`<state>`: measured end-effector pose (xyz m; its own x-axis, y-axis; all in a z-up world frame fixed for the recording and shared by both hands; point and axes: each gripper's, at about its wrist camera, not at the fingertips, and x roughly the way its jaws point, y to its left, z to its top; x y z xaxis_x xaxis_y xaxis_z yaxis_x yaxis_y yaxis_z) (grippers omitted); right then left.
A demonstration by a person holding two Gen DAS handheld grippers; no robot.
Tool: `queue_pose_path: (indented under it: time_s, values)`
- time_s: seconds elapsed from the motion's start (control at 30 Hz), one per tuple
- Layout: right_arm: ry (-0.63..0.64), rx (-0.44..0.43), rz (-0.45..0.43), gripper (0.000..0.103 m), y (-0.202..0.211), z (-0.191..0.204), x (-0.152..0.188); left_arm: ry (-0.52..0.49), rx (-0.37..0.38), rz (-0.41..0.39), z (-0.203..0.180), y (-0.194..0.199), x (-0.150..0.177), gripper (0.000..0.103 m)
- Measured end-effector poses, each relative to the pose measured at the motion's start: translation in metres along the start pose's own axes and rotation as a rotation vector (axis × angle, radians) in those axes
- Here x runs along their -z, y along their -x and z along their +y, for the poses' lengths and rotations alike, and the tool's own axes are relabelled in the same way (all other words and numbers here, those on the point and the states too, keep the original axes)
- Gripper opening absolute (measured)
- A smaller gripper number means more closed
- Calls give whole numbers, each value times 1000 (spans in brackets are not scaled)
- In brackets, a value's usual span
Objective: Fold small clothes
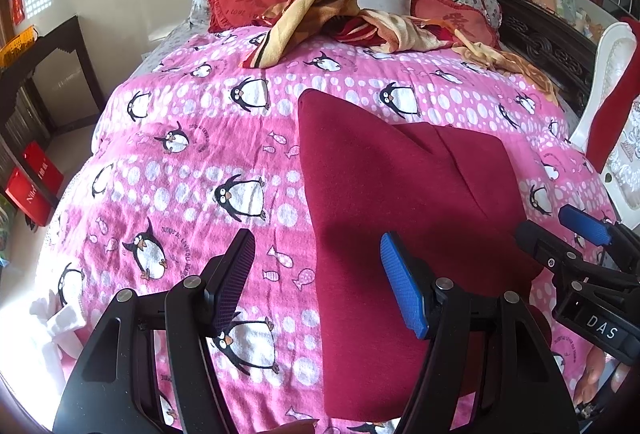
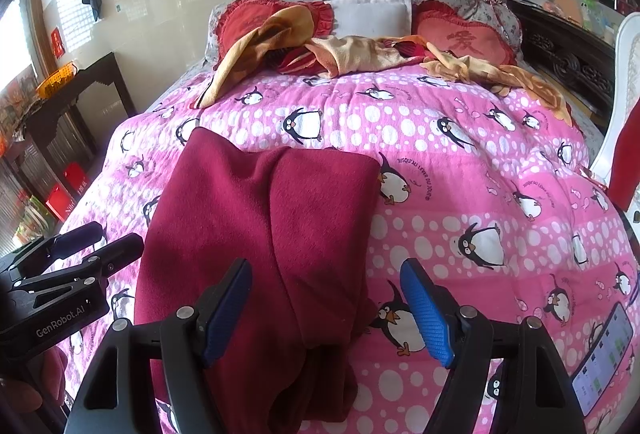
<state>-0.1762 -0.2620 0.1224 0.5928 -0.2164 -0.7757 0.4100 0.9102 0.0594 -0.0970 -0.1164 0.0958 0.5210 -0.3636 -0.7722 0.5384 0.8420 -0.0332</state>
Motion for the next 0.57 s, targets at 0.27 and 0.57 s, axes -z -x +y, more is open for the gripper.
queue_pose_path:
  time_s: [0.27,0.57]
  values:
    - [-3,-2,5,74,-2,1,0,8,7,3,0,-1,0,66]
    - [-6,-6,12,74,-6,1,1,13,-25,-27,8,-2,-2,66]
